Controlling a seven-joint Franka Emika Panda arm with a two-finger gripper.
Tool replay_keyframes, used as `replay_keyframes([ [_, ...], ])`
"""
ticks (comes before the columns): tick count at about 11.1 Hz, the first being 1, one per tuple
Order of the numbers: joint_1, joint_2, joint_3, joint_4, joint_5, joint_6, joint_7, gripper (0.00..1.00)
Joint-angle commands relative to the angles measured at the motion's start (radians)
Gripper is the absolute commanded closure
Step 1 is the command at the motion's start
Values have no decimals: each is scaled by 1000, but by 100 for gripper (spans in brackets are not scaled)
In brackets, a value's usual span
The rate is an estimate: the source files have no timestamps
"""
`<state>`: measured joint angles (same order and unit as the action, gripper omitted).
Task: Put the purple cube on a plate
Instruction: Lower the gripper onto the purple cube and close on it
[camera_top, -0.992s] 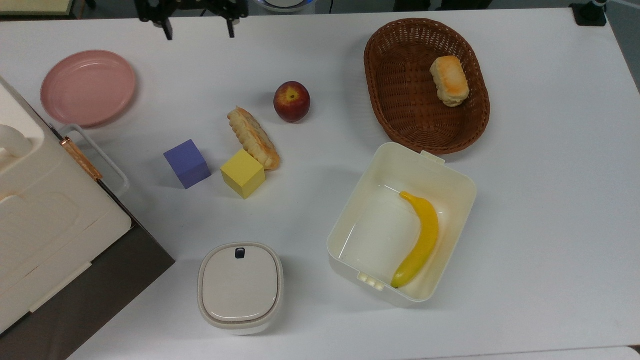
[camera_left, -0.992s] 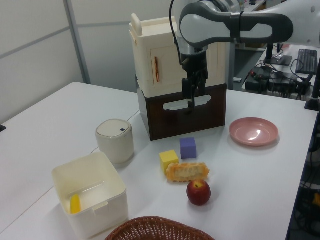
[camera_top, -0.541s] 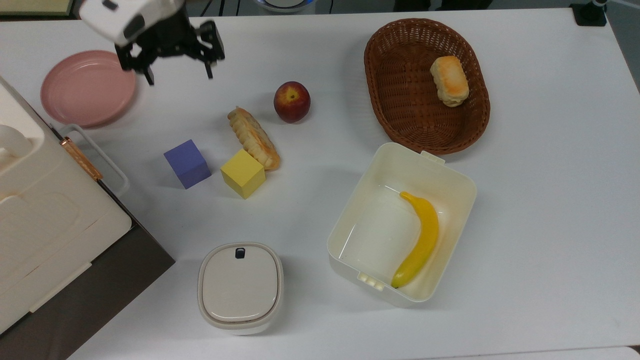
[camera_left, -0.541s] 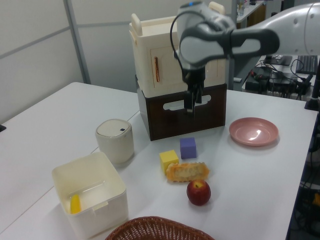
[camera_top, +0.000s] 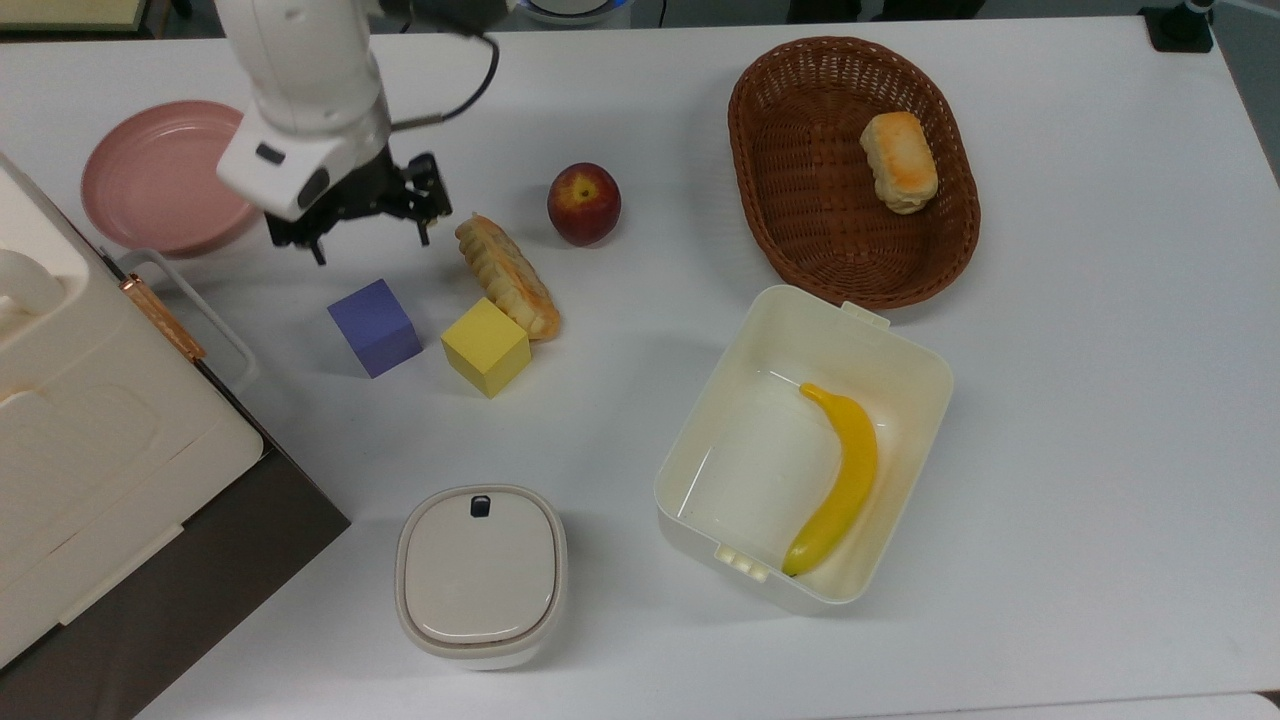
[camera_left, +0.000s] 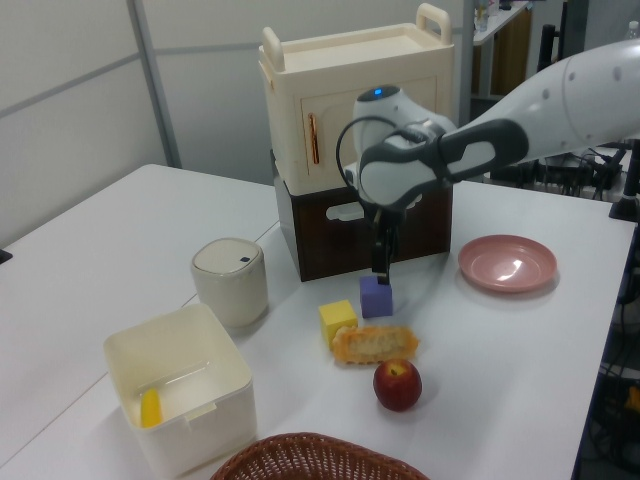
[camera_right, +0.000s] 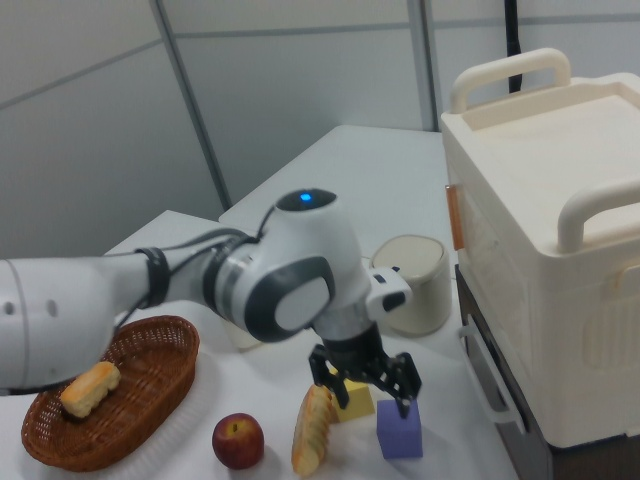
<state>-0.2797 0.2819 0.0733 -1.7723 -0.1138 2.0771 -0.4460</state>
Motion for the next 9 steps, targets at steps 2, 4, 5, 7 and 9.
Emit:
replay_keyframes([
  [2,-23,72,-3,-2,-20,109,-25,0],
  [4,-21,108,-1,11,-18,141,-13,0],
  [5,-21,127,-1,19,-18,150,-8,0],
  [7,-16,151,0,40,-20,153,-8,0],
  [9,-16,181,3,65,-18,155,-8,26],
])
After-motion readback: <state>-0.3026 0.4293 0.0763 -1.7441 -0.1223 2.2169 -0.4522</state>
